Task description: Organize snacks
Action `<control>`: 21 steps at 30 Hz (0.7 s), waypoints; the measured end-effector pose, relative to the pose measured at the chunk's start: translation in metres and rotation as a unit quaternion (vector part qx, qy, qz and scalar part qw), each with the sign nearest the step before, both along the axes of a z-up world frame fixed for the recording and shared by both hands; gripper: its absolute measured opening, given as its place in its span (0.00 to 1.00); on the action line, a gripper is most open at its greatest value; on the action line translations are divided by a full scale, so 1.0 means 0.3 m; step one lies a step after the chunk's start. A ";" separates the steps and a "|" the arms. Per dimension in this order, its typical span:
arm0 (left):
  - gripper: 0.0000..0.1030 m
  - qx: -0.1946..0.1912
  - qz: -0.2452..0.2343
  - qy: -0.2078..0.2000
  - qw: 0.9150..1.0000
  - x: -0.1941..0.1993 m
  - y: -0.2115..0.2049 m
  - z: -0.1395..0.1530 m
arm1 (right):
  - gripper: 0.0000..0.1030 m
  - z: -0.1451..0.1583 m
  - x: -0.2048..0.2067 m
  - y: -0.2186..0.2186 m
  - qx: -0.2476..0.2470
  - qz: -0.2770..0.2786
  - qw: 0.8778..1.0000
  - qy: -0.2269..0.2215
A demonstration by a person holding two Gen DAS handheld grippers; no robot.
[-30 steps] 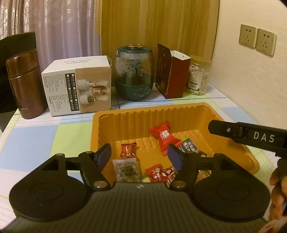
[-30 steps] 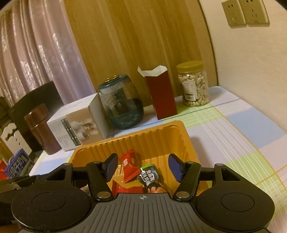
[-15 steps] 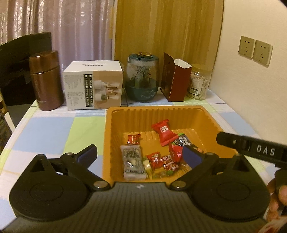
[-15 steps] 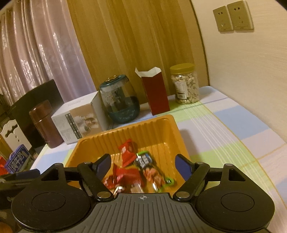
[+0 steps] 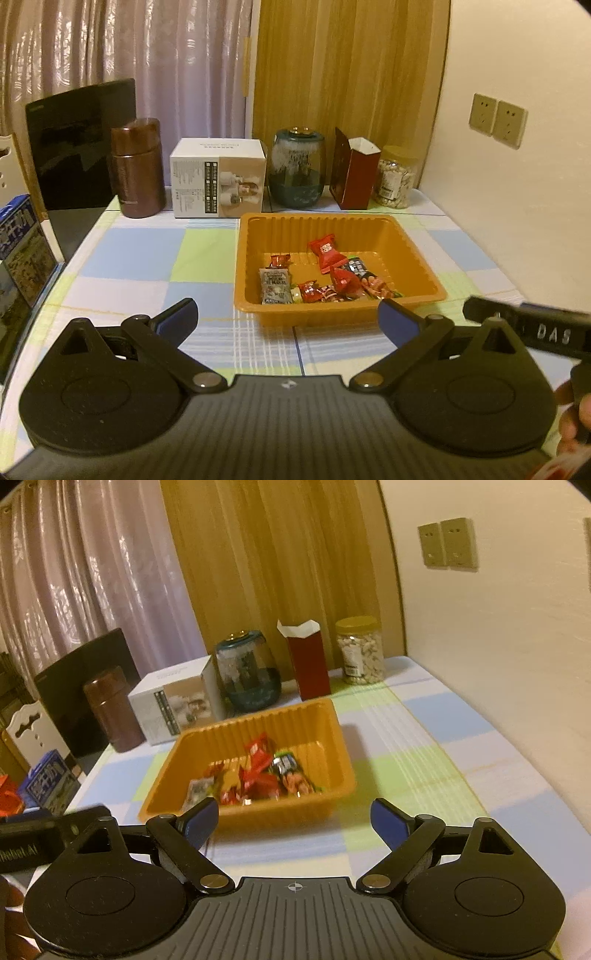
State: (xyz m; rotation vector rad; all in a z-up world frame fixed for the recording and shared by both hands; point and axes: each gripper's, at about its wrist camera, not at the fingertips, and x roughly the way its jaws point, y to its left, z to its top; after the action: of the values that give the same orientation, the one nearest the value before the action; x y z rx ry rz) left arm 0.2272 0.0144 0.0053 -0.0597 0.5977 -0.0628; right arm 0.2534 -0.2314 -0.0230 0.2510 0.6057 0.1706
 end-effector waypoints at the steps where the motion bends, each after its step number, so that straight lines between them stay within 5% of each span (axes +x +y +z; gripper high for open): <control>1: 1.00 -0.004 -0.001 0.000 1.000 -0.026 -0.002 0.018 | 0.87 0.011 -0.032 -0.006 0.001 0.001 1.000 0.002; 21: 1.00 -0.014 -0.009 0.000 1.000 -0.498 -0.073 0.216 | 0.87 0.286 -0.485 -0.048 -0.034 0.023 0.999 -0.005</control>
State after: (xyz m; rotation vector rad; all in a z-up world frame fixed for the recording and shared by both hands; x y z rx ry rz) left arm 0.0778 -0.0075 0.0701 -0.0822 0.5970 -0.0880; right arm 0.1077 -0.2457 0.0627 0.1704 0.6056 0.1944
